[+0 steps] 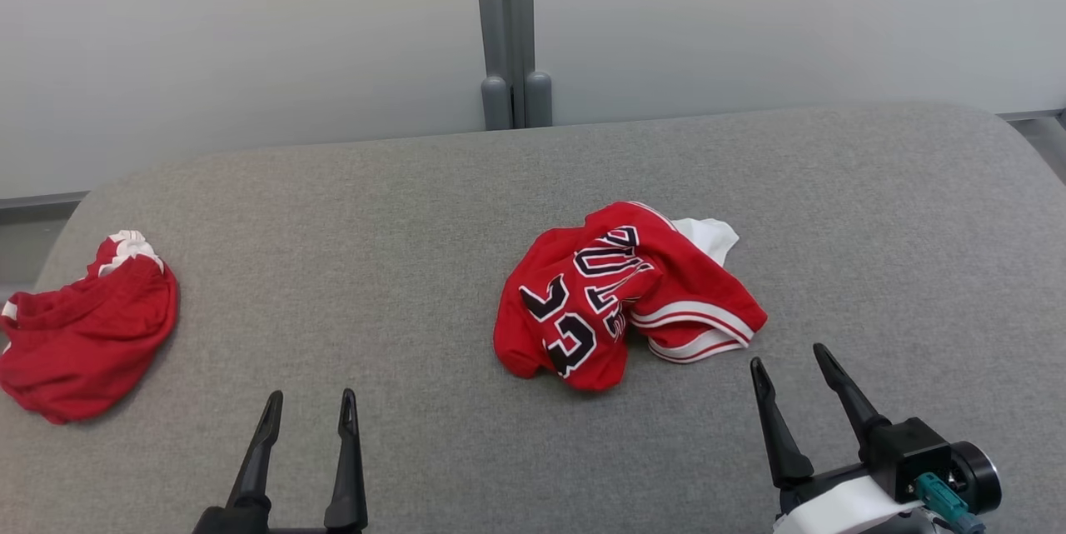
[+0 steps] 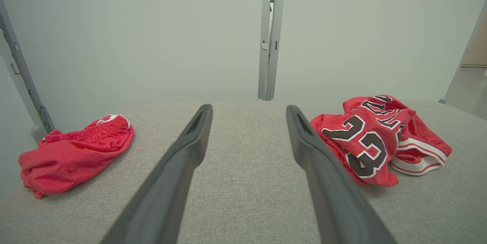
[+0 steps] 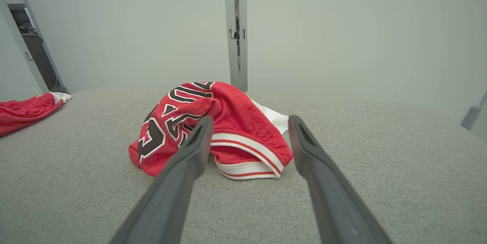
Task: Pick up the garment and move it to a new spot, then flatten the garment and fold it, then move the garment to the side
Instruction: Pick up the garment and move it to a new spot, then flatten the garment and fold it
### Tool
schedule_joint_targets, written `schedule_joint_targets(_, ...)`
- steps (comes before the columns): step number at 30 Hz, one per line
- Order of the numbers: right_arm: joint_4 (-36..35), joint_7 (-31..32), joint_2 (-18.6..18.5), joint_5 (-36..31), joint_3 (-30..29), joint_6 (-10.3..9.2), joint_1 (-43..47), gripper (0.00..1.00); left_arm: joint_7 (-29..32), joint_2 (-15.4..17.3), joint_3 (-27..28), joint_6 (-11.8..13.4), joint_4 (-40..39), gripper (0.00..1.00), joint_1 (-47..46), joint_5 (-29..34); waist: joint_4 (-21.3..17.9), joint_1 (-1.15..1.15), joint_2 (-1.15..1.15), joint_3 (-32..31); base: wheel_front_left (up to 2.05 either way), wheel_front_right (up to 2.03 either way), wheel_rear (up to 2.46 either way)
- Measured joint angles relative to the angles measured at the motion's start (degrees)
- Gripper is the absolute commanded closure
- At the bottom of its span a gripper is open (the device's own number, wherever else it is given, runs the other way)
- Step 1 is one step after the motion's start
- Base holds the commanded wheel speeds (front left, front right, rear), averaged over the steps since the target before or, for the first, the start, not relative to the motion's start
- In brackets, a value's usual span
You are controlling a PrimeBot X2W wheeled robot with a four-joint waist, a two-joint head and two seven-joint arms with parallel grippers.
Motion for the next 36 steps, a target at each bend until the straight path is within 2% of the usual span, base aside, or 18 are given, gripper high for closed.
schedule_joint_targets(36, -0.8, 0.0, -0.1, 0.9, 0.4, 0.0, 0.0, 0.0, 0.0, 0.0, -0.2, 0.1, 0.4, 0.0, -0.2, 1.4, -0.6, 0.0, 0.0, -0.4, 0.0, 0.0, 0.0)
